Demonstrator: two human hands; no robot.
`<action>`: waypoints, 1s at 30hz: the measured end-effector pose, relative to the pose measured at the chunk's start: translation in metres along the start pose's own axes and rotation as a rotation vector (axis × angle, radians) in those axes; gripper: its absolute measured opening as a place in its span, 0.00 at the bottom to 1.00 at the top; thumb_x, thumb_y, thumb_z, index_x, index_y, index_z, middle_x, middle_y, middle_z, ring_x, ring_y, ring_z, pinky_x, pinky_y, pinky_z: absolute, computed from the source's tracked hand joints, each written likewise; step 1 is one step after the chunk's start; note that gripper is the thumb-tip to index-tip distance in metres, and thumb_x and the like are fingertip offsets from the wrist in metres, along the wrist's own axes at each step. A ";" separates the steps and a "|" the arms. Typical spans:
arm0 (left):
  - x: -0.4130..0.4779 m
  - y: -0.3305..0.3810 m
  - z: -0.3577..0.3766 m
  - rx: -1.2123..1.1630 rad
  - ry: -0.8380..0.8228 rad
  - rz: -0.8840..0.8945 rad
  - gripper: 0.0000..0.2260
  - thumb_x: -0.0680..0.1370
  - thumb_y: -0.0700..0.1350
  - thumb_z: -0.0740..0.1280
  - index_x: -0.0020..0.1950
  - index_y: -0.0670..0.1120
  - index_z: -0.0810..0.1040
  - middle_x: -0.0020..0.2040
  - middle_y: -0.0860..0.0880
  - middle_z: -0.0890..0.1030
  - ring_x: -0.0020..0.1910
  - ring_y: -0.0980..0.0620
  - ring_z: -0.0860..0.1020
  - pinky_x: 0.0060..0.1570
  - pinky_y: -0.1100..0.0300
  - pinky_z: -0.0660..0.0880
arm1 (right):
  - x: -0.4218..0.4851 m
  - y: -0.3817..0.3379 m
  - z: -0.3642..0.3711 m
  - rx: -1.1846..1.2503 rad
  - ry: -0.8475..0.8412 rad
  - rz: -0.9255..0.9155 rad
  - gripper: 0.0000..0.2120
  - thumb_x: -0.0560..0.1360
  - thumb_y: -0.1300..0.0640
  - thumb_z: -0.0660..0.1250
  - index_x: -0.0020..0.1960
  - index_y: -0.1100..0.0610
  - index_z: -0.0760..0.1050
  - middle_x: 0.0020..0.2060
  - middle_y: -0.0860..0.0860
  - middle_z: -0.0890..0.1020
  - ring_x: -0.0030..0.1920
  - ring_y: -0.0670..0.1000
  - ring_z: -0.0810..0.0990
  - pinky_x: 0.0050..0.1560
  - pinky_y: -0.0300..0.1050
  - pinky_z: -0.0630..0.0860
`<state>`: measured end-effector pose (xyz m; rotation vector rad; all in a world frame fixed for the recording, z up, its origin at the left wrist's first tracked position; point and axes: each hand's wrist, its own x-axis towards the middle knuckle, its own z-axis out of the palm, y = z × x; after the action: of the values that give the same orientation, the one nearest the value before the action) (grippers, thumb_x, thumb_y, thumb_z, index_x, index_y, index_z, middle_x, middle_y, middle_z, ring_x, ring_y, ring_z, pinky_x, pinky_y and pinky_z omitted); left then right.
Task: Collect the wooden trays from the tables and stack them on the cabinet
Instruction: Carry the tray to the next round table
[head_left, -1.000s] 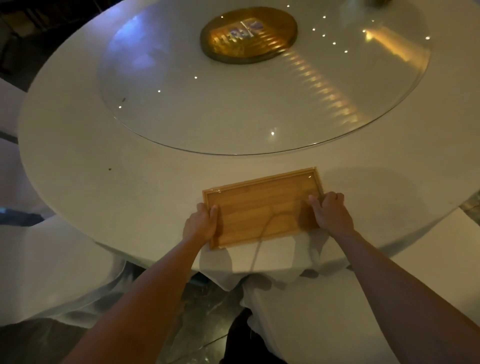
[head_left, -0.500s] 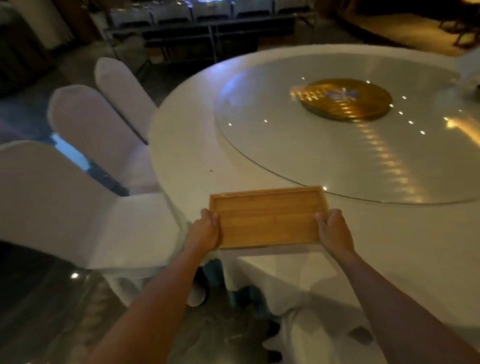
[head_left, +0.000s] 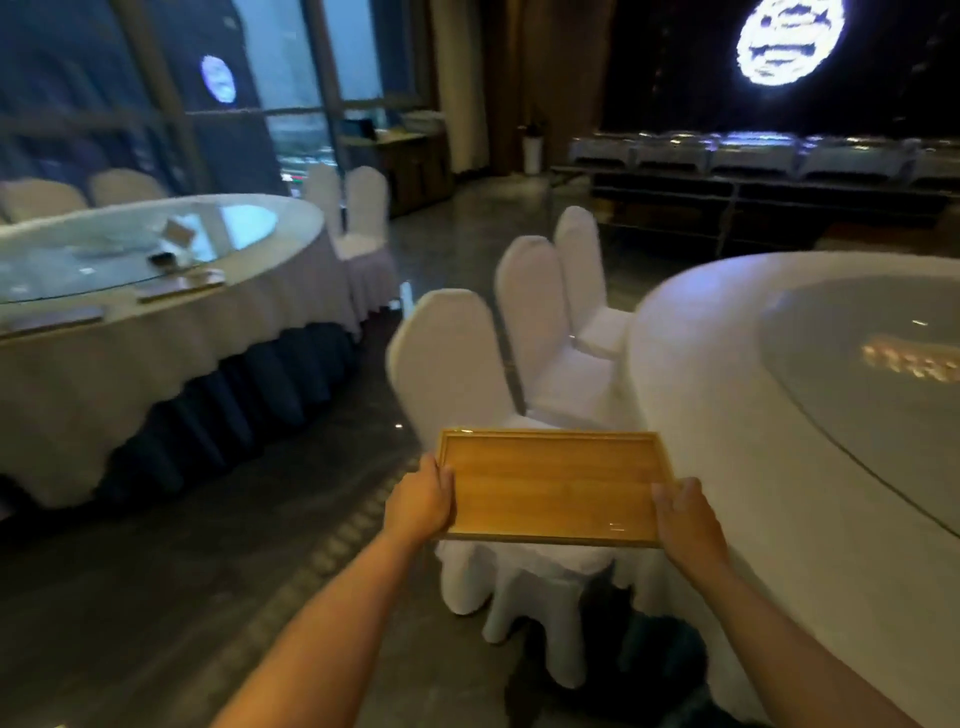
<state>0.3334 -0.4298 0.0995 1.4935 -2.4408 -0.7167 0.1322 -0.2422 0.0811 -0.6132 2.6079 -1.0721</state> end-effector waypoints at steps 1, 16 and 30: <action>0.002 -0.022 -0.016 -0.001 0.018 -0.036 0.17 0.81 0.51 0.49 0.61 0.41 0.68 0.58 0.38 0.79 0.56 0.38 0.78 0.57 0.47 0.74 | -0.004 -0.019 0.019 -0.005 -0.024 -0.040 0.18 0.79 0.52 0.53 0.61 0.66 0.65 0.58 0.65 0.75 0.55 0.64 0.76 0.54 0.54 0.71; 0.059 -0.274 -0.184 -0.010 0.291 -0.463 0.16 0.82 0.50 0.49 0.59 0.40 0.68 0.57 0.38 0.79 0.54 0.39 0.78 0.52 0.48 0.73 | -0.002 -0.276 0.274 -0.043 -0.399 -0.472 0.16 0.80 0.50 0.52 0.57 0.62 0.67 0.53 0.60 0.76 0.52 0.61 0.77 0.52 0.54 0.74; 0.236 -0.394 -0.317 0.013 0.493 -0.648 0.17 0.82 0.51 0.49 0.62 0.41 0.67 0.56 0.40 0.79 0.53 0.42 0.79 0.49 0.51 0.74 | 0.086 -0.523 0.449 0.052 -0.571 -0.690 0.08 0.80 0.52 0.51 0.49 0.57 0.61 0.44 0.54 0.70 0.40 0.52 0.71 0.42 0.47 0.67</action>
<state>0.6572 -0.8802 0.1581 2.1763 -1.6053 -0.3517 0.3777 -0.8900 0.1360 -1.6041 1.8918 -0.9250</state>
